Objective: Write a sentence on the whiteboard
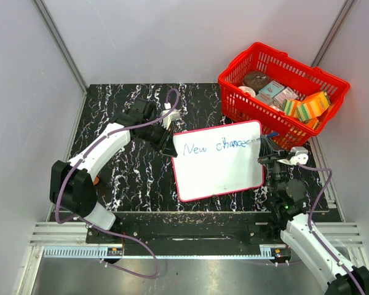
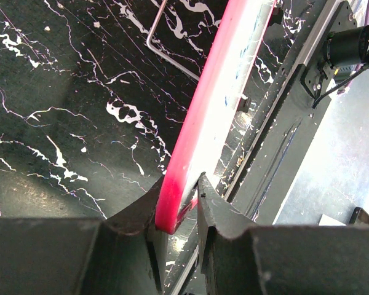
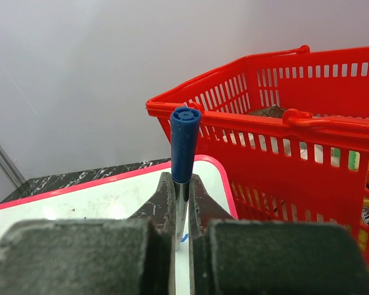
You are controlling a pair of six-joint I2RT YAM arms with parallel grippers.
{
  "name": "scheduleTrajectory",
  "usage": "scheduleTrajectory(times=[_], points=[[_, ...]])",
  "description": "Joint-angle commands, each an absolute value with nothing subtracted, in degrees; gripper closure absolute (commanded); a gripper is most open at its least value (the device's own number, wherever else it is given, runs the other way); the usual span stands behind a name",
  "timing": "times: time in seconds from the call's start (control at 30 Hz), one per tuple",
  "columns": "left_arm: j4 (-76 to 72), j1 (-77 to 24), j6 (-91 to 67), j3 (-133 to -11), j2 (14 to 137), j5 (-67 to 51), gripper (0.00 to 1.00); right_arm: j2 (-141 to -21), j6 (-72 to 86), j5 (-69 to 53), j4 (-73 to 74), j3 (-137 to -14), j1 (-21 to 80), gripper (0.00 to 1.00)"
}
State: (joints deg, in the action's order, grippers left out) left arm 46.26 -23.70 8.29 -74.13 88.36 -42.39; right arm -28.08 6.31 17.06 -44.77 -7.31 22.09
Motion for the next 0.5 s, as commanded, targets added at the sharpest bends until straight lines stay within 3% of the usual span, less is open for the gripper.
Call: scheduleTrajectory(times=[0.0, 0.47], points=[[42.5, -23.6, 13.6, -74.9, 87.5, -36.0, 1.00, -27.7, 6.2, 19.1, -40.6, -8.9, 22.0, 1.00], [42.5, -23.6, 13.6, -74.9, 87.4, -35.9, 1.00, -25.2, 6.2, 23.1, -37.4, -8.8, 22.0, 1.00]])
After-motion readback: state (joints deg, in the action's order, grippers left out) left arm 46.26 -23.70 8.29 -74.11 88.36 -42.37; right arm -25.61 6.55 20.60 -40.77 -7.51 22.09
